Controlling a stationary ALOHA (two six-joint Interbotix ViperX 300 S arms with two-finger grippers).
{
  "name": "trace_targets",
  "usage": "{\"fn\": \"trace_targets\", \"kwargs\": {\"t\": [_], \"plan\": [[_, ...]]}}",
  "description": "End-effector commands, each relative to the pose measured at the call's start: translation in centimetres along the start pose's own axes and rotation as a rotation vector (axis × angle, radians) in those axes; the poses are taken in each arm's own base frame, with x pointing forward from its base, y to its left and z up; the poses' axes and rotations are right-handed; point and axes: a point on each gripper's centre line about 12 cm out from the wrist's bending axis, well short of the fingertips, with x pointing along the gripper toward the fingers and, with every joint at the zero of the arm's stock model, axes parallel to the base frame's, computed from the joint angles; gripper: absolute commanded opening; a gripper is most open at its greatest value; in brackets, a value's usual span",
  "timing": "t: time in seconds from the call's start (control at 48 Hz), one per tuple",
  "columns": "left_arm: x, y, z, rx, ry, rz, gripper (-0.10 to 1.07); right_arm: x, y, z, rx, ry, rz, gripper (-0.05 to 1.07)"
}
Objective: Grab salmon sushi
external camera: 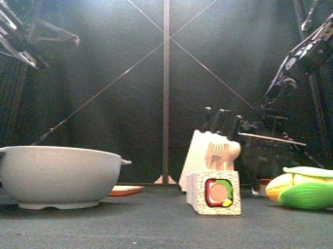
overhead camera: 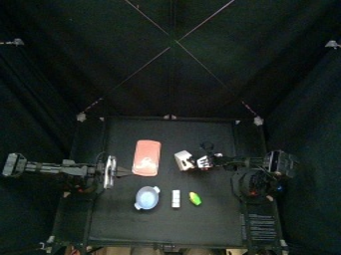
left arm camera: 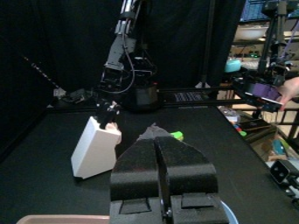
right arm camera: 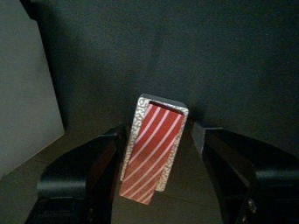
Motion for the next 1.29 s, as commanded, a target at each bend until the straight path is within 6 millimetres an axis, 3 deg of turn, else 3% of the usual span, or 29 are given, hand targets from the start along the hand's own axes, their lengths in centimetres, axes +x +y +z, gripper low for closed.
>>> {"fn": "trace_targets", "kwargs": {"t": [0.0, 0.312, 0.583, 0.708, 1.0, 1.271], "plan": [[0.2, 0.0, 0.5, 0.003, -0.017, 0.0, 0.0, -0.4, 0.5, 0.6, 0.005, -0.018, 0.02, 0.91], [0.2, 0.2, 0.6, 0.004, -0.018, 0.007, 0.0, 0.1, 0.3, 0.4, 0.002, -0.005, 0.003, 0.88], [0.2, 0.2, 0.4, 0.002, -0.013, 0.01, 0.0, 0.0, 0.3, 0.3, 0.011, -0.001, 0.003, 0.56], [0.2, 0.2, 0.4, 0.002, -0.013, 0.01, 0.0, -0.8, 0.6, 0.6, 0.019, -0.012, 0.022, 0.48], [0.2, 0.3, 0.4, 0.003, -0.013, 0.013, 0.0, -4.0, 1.2, 1.4, 0.036, -0.078, 0.111, 0.48], [0.2, 0.3, 0.5, 0.004, -0.015, 0.016, 0.0, -4.4, 1.4, 1.0, 0.019, -0.08, 0.125, 0.48]]}}
